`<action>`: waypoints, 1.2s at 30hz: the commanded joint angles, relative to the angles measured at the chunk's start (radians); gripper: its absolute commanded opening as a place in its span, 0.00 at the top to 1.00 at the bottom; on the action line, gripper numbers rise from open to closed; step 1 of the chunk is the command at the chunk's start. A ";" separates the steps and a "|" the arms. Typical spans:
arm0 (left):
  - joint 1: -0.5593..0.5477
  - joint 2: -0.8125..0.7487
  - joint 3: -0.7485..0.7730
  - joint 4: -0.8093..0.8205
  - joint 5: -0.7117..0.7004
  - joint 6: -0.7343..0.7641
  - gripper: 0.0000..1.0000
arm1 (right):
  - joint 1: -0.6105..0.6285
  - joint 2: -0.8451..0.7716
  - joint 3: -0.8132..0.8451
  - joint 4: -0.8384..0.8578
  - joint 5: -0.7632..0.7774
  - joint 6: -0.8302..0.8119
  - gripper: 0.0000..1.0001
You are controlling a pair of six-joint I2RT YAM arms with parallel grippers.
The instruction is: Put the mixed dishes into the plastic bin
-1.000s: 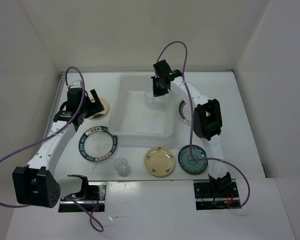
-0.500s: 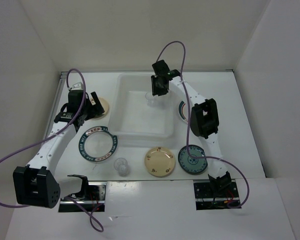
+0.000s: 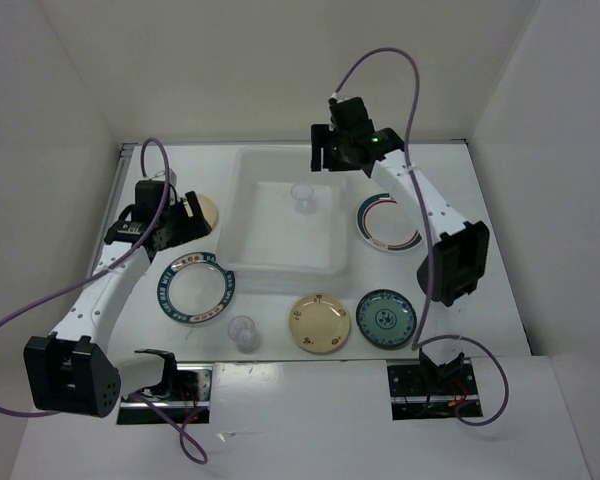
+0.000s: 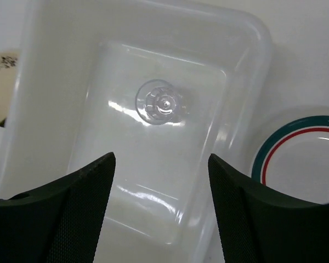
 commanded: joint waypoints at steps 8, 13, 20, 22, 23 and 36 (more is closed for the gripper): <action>-0.193 -0.090 0.034 -0.322 0.261 -0.006 0.16 | -0.109 -0.227 -0.210 0.038 0.068 0.017 0.25; -0.290 -0.174 -0.055 -0.411 0.298 -0.127 0.19 | -0.195 -0.309 -0.277 0.047 0.059 0.037 0.25; -0.396 -0.222 -0.156 -0.498 0.191 -0.271 0.26 | -0.204 -0.452 -0.400 0.104 -0.007 0.056 0.24; -0.472 -0.211 -0.167 -0.498 0.176 -0.325 0.28 | -0.204 -0.474 -0.415 0.093 -0.036 0.068 0.24; -0.494 -0.200 -0.167 -0.498 0.153 -0.343 0.30 | -0.204 -0.486 -0.444 0.093 -0.047 0.068 0.24; -0.641 -0.085 -0.207 -0.468 -0.001 -0.515 0.39 | -0.204 -0.629 -0.535 0.111 -0.047 0.068 0.24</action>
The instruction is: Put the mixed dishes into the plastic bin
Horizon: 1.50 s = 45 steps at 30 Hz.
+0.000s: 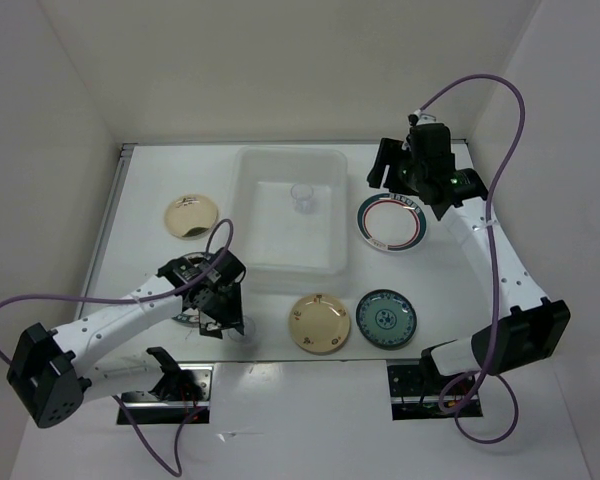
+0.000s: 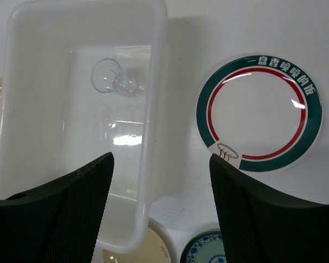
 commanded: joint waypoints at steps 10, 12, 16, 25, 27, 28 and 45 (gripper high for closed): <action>-0.004 0.025 -0.047 0.054 -0.068 -0.098 0.71 | 0.005 -0.056 -0.028 0.046 -0.008 0.006 0.23; -0.004 0.025 -0.047 0.064 -0.068 -0.107 0.72 | 0.005 -0.056 -0.028 0.046 -0.008 0.006 0.23; -0.004 0.025 -0.067 0.073 -0.058 -0.118 0.89 | 0.005 -0.047 -0.028 0.055 -0.008 0.006 0.23; -0.004 -0.048 -0.024 0.073 0.182 -0.011 1.00 | 0.005 -0.038 -0.028 0.055 -0.017 0.006 0.23; -0.013 -0.048 0.062 0.016 0.233 0.072 1.00 | 0.005 -0.038 -0.019 0.055 -0.017 0.006 0.23; -0.013 -0.048 0.100 -0.010 0.253 0.100 1.00 | 0.005 -0.038 -0.018 0.055 -0.017 0.006 0.23; 0.073 0.456 0.792 0.222 -0.035 0.341 1.00 | -0.004 -0.100 0.009 0.021 0.010 0.015 0.23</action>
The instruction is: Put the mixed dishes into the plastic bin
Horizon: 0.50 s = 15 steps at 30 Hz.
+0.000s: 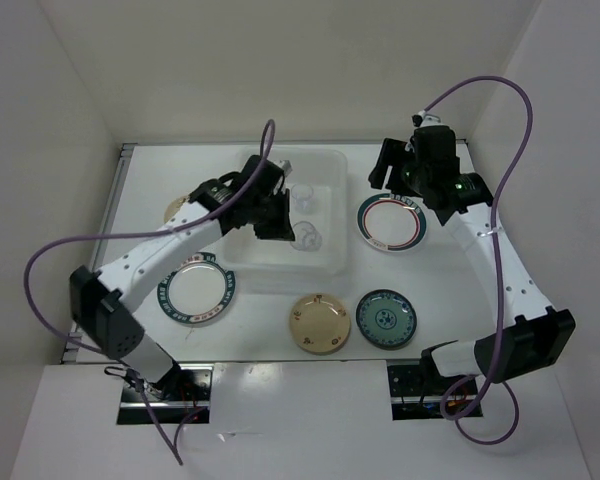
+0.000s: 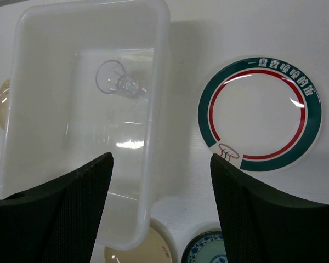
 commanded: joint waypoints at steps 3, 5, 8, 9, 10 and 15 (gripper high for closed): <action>0.087 0.197 0.186 0.098 -0.207 0.134 1.00 | -0.003 -0.074 0.021 0.001 0.021 0.012 0.23; 0.144 0.251 0.234 0.135 -0.226 0.146 1.00 | -0.003 -0.087 0.011 -0.008 0.021 0.012 0.23; 0.211 0.298 0.309 0.180 -0.227 0.155 1.00 | -0.003 -0.096 -0.009 -0.008 0.031 0.012 0.23; 0.227 0.309 0.324 0.189 -0.227 0.155 1.00 | -0.003 -0.106 -0.009 -0.008 0.031 0.012 0.23; 0.251 0.332 0.350 0.198 -0.216 0.155 1.00 | -0.003 -0.107 -0.020 -0.008 0.031 0.012 0.23; 0.272 0.415 0.415 0.220 -0.202 0.189 1.00 | -0.003 -0.107 -0.029 -0.008 0.043 0.012 0.23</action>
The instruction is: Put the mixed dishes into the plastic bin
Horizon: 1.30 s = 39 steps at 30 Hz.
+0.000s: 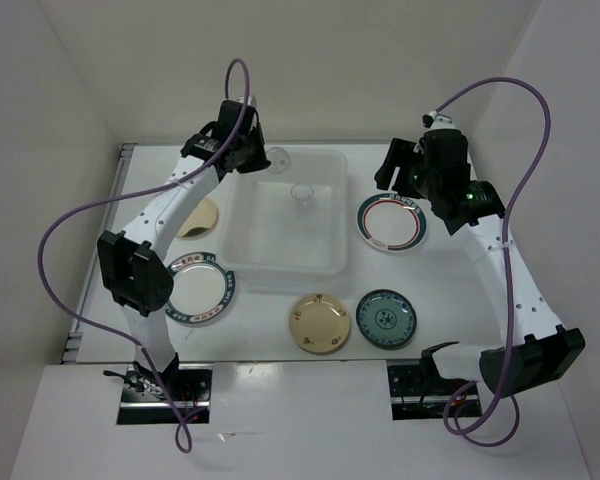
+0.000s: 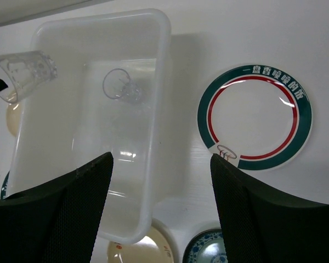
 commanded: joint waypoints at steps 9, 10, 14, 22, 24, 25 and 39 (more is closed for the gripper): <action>-0.013 0.220 0.146 0.084 0.050 0.050 1.00 | -0.003 -0.022 -0.019 -0.002 0.047 0.004 0.23; -0.013 0.239 0.155 0.093 0.050 0.050 1.00 | -0.003 -0.022 -0.019 -0.002 0.056 0.004 0.23; -0.013 0.285 0.178 0.093 0.085 0.040 1.00 | -0.003 -0.022 -0.028 -0.002 0.056 0.004 0.23; -0.013 0.337 0.179 0.093 0.118 0.031 1.00 | -0.003 -0.002 -0.028 -0.002 0.056 0.004 0.23; -0.013 0.337 0.188 0.093 0.119 0.031 0.94 | -0.003 0.008 -0.028 -0.002 0.056 0.004 0.23; -0.013 0.346 0.188 0.093 0.128 0.031 0.77 | -0.003 0.018 -0.028 -0.002 0.056 0.004 0.23; -0.002 0.212 0.312 0.030 -0.078 0.065 0.34 | -0.003 0.036 -0.019 -0.002 0.056 -0.005 0.23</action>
